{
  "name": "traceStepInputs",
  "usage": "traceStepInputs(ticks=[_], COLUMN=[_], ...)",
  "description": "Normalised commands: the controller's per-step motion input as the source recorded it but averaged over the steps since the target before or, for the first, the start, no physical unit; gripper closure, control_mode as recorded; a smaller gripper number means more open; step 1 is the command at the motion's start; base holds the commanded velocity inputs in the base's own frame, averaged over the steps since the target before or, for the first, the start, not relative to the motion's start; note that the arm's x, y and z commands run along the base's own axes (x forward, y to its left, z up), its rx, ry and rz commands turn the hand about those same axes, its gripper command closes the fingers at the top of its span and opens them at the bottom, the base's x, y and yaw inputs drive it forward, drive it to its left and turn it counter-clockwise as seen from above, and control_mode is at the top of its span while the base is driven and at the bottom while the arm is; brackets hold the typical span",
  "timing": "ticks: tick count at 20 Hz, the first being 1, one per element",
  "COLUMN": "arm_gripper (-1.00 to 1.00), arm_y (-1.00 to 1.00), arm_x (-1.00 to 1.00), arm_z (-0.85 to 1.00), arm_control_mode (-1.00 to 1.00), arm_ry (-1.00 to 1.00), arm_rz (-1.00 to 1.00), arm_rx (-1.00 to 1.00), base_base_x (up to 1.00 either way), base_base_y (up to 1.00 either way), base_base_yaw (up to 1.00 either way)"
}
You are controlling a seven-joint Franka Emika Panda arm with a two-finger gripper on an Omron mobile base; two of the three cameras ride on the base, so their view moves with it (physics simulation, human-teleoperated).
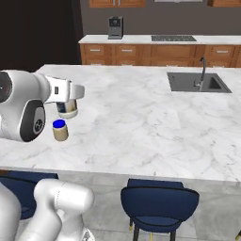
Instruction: The dining table condiment station is running low on mayonnaise. Refill the condiment station by opening the cabinet and taking the mayonnaise from the cabinet and placing it on the dining table.
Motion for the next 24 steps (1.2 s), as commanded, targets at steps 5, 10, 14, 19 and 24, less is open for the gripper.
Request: traceStepInputs(ticks=[5,10,14,19,24], arm_gripper=[1.0,1.0,1.0,1.0,1.0], arm_y=[0.25,0.08,0.0,0.0,0.0], arm_x=[0.12,0.16,0.41,0.46,0.37], arm_z=[-0.5,-0.46,-0.37,-0.17,-0.14], arm_control_mode=[-1.0,-1.0,-1.0,-1.0,-1.0], arm_ry=[-0.06,-0.01,0.0,0.0,0.0], arm_rz=[0.25,0.35,0.38,0.35,0.27], arm_rx=[0.0,0.0,0.0,0.0,0.0], base_base_x=[0.0,0.0,0.0,0.0,0.0], base_base_y=[0.0,0.0,0.0,0.0,0.0], base_base_yaw=[0.0,0.0,0.0,0.0,0.0])
